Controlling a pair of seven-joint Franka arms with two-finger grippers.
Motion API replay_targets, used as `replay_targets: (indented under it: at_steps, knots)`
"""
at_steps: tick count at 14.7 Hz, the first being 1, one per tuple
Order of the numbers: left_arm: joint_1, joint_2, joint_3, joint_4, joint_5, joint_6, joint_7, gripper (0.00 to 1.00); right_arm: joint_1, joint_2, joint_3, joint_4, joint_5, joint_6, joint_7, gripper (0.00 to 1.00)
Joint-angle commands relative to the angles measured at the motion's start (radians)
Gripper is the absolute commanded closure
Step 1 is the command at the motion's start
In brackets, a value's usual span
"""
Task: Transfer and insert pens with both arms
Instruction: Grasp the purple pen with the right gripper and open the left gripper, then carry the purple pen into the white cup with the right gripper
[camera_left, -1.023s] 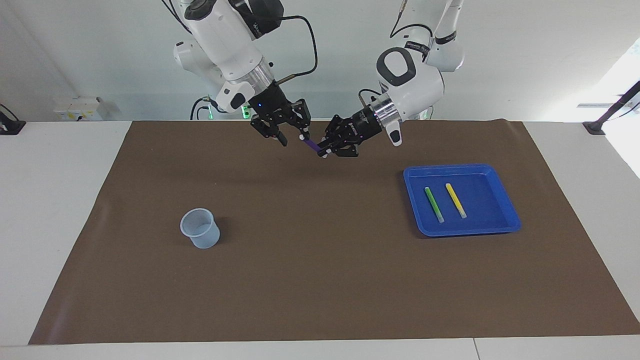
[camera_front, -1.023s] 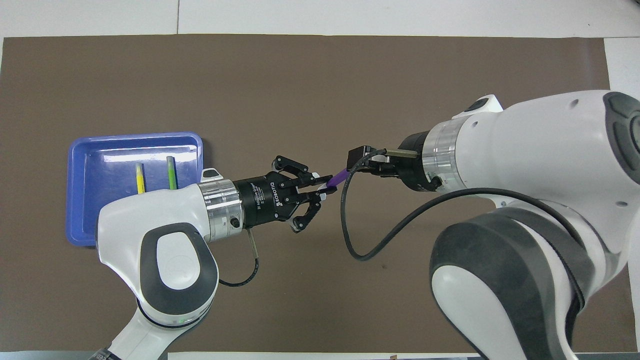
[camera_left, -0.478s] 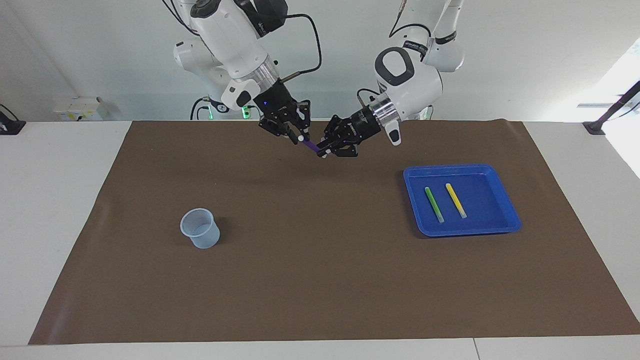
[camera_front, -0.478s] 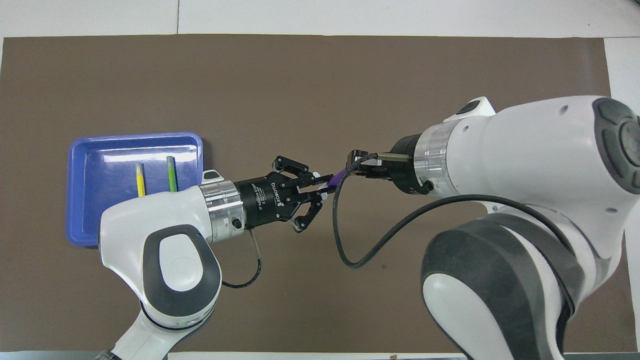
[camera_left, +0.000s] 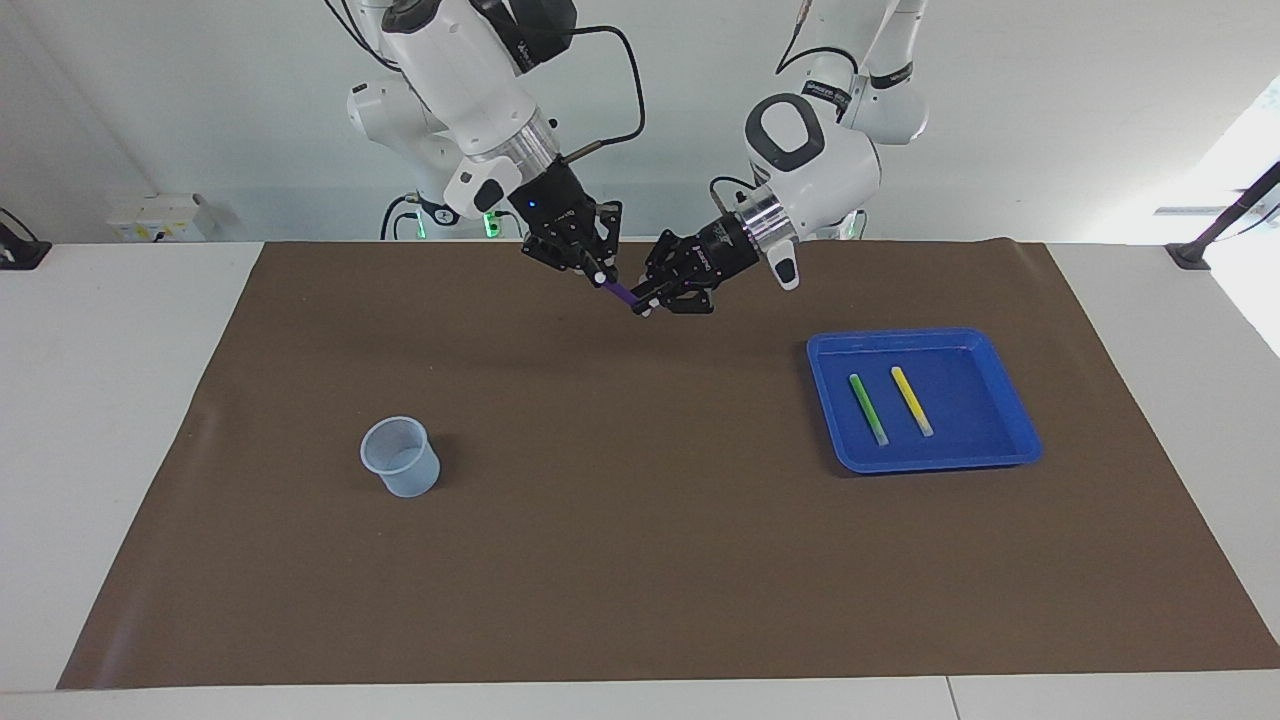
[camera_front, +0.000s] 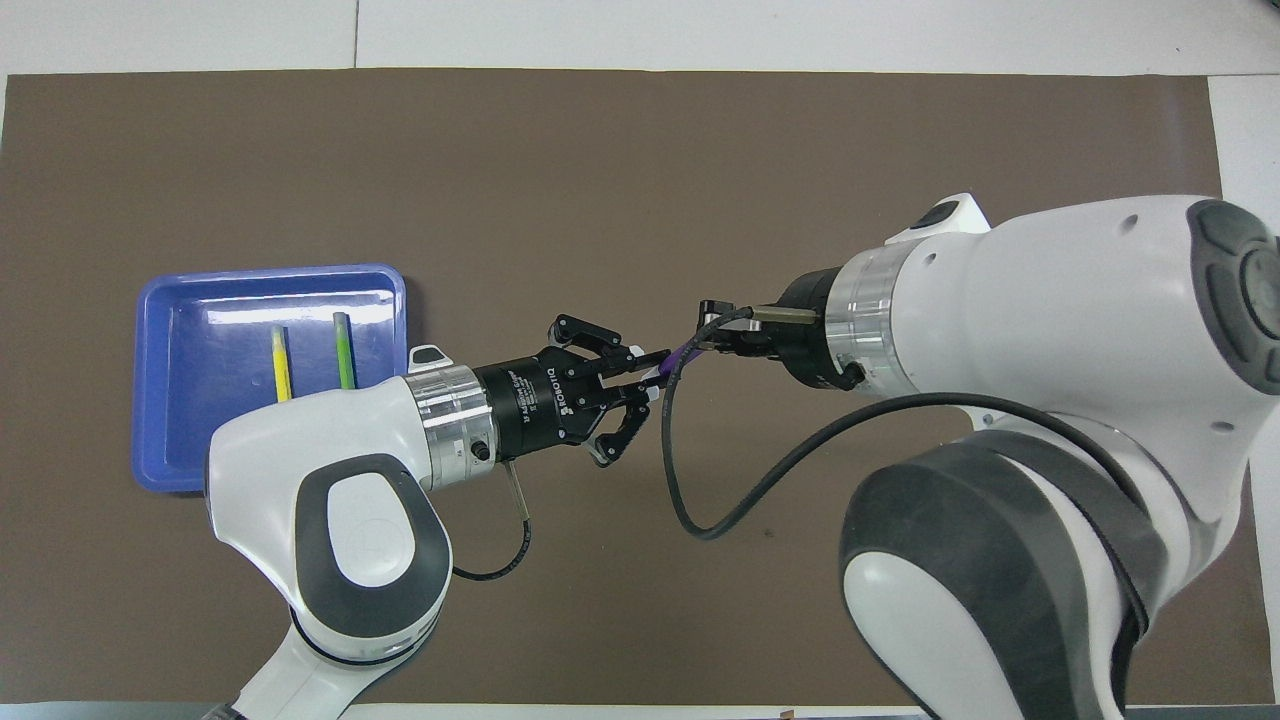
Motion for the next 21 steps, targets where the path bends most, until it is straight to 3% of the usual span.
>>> replay_targets:
  at_steps: [1, 5, 14, 18, 21]
  knots:
    - [-0.049, -0.021, 0.013, -0.02, -0.024, 0.045, 0.058, 0.0, -0.013, -0.008, -0.006, -0.014, -0.009, 0.023, -0.027, 1.0]
    - [-0.063, -0.021, 0.013, -0.02, -0.024, 0.082, 0.056, 0.0, -0.024, -0.008, -0.006, -0.017, -0.172, 0.022, -0.048, 1.0]
    - [0.012, -0.018, 0.02, -0.049, -0.007, 0.081, 0.072, 0.0, -0.298, -0.011, -0.007, -0.066, -0.293, 0.028, -0.499, 1.0]
    - [0.058, -0.026, 0.022, -0.086, 0.113, 0.079, 0.081, 0.0, -0.372, 0.0, -0.006, -0.144, -0.295, 0.156, -0.654, 1.0]
    - [0.112, -0.026, 0.02, -0.097, 0.195, 0.07, 0.084, 0.0, -0.407, 0.053, -0.006, -0.152, -0.295, 0.242, -0.726, 1.0]
